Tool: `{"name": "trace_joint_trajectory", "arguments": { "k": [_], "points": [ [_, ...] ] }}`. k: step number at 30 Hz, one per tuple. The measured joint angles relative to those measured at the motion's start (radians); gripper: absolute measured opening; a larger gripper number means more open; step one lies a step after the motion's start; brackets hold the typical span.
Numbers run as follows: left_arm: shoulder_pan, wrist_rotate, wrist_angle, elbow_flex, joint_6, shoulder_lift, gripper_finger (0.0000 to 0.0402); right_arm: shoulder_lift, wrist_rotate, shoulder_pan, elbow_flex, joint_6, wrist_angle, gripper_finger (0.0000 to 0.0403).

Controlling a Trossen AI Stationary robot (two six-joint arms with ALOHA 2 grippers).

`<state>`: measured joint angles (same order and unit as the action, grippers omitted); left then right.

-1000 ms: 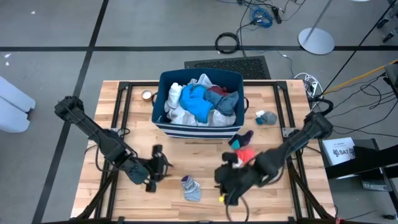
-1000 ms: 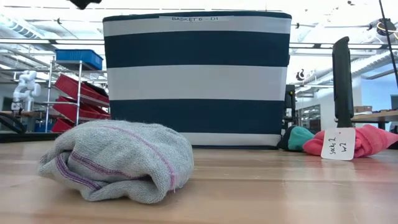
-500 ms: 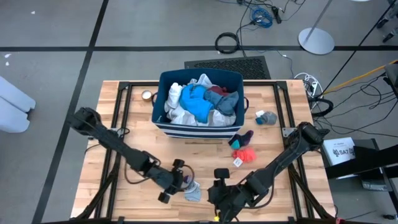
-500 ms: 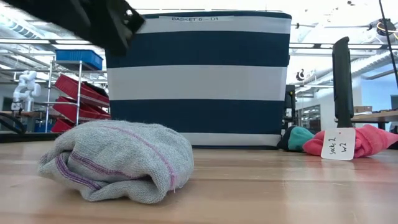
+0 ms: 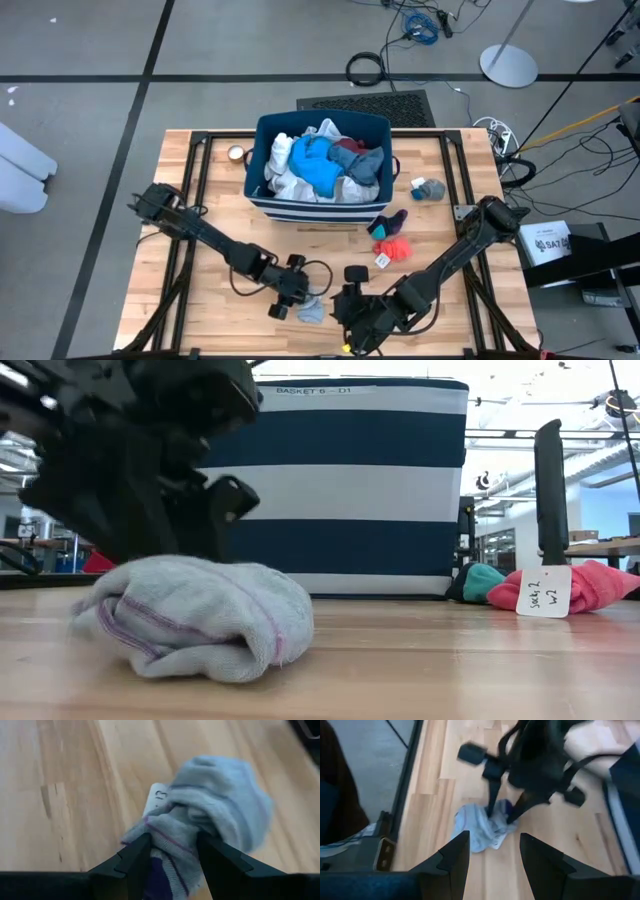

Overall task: Sort clothes
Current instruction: Put the gray and purple socks into the white and blue laundry organizer

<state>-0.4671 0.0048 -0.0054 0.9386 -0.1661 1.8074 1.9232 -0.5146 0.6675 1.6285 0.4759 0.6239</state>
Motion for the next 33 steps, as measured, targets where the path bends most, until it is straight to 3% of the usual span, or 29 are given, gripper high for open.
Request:
{"name": "trace_joint_trajectory", "arguments": {
  "k": [8, 16, 24, 28, 33],
  "points": [
    [0.036, -0.014, 0.007, 0.065, 0.017, 0.104, 0.0155, 0.0, -0.047, -0.022, 0.0, -0.01, 0.0, 0.0161],
    [0.036, -0.044, -0.081, 0.111, 0.078, 0.089, 0.0019, 0.0, 0.097, -0.032, -0.109, 0.04, -0.075, 0.0161],
    [0.011, -0.18, -0.085, 0.113, 0.137, -0.003, 0.0015, 0.001, 0.131, -0.055, -0.306, 0.002, -0.494, 0.0161],
    [0.006, -0.19, -0.061, 0.113, 0.158, -0.007, 0.0014, 0.001, 0.117, -0.074, -0.311, 0.015, -0.506, 0.0161],
    [0.006, -0.194, -0.059, 0.113, 0.173, -0.003, 0.0013, 0.0, 0.01, -0.097, -0.311, 0.09, -0.416, 0.0161]
  ]
}}
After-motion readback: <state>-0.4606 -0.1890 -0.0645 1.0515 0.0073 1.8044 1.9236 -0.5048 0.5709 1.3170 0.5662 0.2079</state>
